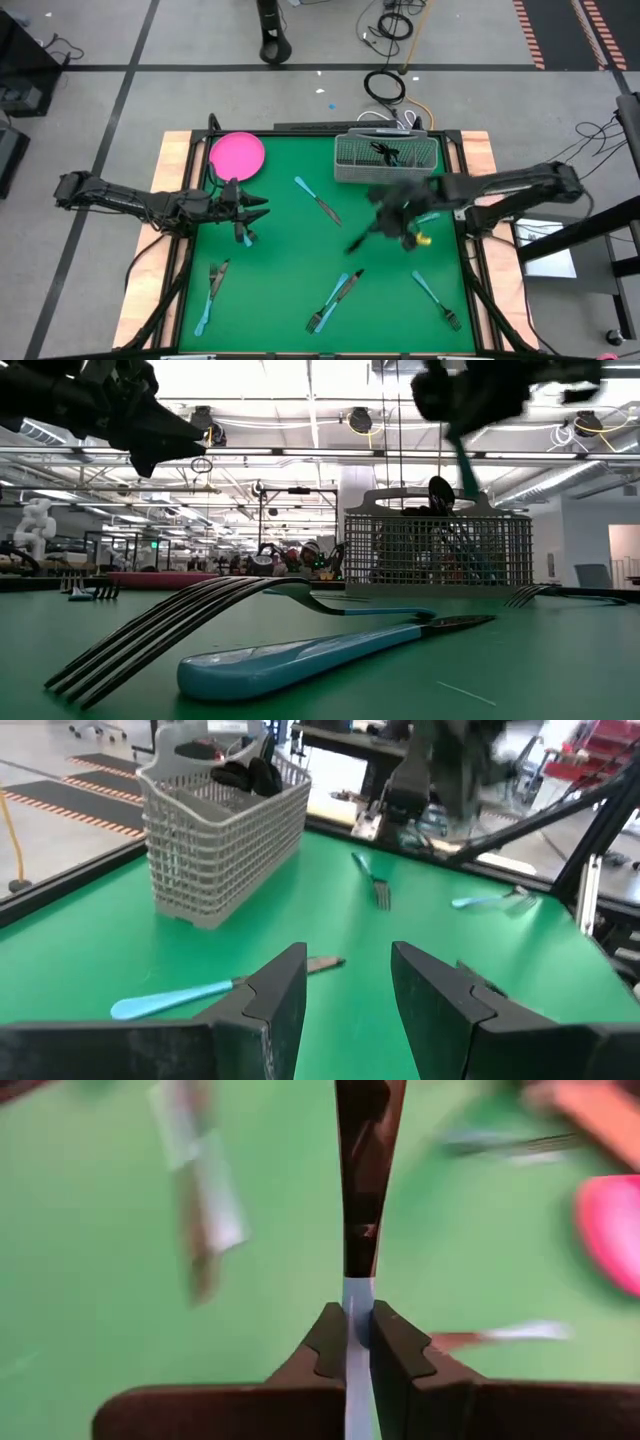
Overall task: Sort silverware
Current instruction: Put the bottom right black knife into the cutlery rack
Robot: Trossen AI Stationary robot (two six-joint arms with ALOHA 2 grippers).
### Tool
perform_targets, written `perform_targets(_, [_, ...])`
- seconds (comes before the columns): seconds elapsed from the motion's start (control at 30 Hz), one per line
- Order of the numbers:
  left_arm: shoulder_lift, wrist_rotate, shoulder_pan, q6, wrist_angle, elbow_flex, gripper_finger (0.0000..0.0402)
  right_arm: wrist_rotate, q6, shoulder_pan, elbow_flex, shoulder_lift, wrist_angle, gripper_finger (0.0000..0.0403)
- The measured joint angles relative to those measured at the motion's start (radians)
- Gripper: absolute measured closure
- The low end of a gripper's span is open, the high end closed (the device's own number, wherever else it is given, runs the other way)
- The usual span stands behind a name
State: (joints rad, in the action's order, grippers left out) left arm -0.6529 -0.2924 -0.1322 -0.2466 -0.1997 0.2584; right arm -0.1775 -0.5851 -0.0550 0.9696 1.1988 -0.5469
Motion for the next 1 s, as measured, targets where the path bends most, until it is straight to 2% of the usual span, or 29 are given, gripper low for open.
perform_targets(0.23, [0.000,0.000,0.000,0.000,0.027,0.000,0.0252,0.137,0.100,0.199,-0.019,-0.226,0.094,0.0403])
perform_targets(0.4, [0.000,0.000,0.000,0.019,0.029,0.000,0.0252,0.235,0.225,0.342,-0.079,-0.336,0.173,0.0403])
perform_targets(0.6, [0.000,0.000,0.000,0.026,0.029,0.000,0.0252,0.472,0.384,0.490,-0.190,-0.411,0.308,0.0403])
perform_targets(0.9, [0.000,0.000,0.000,0.026,0.029,0.000,0.0252,0.495,0.485,0.612,-0.432,-0.461,0.559,0.0403])
perform_targets(1.0, [0.000,0.013,0.000,0.026,0.029,0.000,0.0252,0.518,0.510,0.626,-0.453,-0.486,0.558,0.0403])
